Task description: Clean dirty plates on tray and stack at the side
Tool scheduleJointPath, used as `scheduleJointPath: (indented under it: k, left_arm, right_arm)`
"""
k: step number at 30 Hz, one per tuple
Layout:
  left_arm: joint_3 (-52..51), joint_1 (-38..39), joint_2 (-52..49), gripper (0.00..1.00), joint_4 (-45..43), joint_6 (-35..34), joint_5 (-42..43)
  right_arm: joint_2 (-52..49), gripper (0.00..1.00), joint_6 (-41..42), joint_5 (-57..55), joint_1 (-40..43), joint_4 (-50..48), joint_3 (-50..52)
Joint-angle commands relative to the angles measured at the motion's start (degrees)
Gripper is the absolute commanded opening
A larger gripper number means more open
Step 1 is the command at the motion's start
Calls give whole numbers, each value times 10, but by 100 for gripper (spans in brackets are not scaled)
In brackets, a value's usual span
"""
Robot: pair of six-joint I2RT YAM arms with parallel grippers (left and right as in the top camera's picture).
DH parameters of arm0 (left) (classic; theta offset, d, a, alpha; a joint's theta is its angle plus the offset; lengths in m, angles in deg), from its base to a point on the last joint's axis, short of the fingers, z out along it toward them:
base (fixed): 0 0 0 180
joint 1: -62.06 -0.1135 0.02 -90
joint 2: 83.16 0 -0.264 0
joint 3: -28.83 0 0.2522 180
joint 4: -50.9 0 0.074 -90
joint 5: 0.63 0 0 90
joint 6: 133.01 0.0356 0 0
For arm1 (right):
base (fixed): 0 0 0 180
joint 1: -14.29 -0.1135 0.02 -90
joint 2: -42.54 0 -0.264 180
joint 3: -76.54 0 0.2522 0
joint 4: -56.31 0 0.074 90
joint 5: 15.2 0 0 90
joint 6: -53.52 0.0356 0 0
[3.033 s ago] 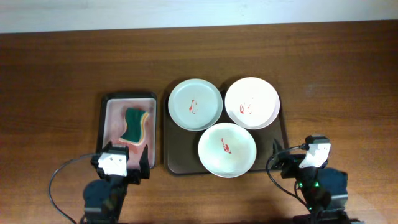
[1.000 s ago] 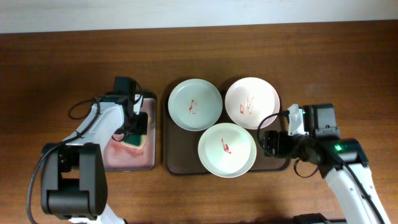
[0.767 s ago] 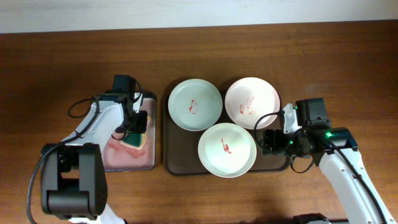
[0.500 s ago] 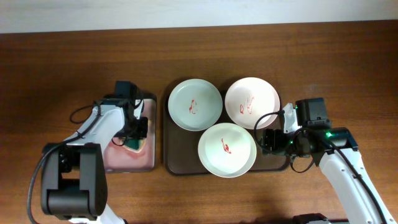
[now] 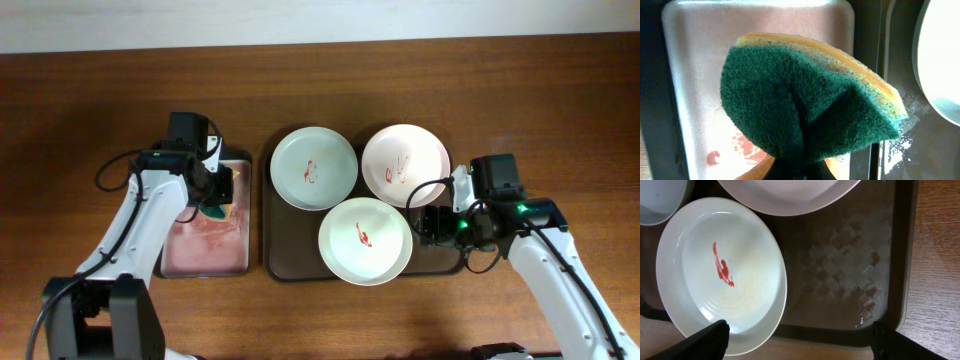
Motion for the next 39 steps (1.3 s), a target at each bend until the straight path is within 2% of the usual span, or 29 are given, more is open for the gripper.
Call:
scheduleJointPath:
  k: [1,6,9,13,21,26,39]
  left_arm:
    - [8,1,6,0,2,-9,11]
    - [8,1,6,0,-17,-23,4]
    - [8,1,6,0,-17,-103,-49]
    - [8,2,6,0,-20,-171,-82]
    - [8,10,59,0,-26,-171,-154]
    - [8,63,66,0,-26,-179,-265]
    - [3,71,66,0,-22,-186,-270]
  right_arm:
    - [-7,90,-6,1,-3,-7,-12]
    - [-7,90,-6,1,-3,-9,-12]
    - [-7,90,-6,1,-3,-9,-12]
    - [-7,90,-6,1,-3,-9,-12]
    - [-7,90,-6,-1,-3,-9,-12]
    - [-7,90,-6,-1,-3,-8,-12]
    - [-7,90,-6,-1,-3,-9,-12]
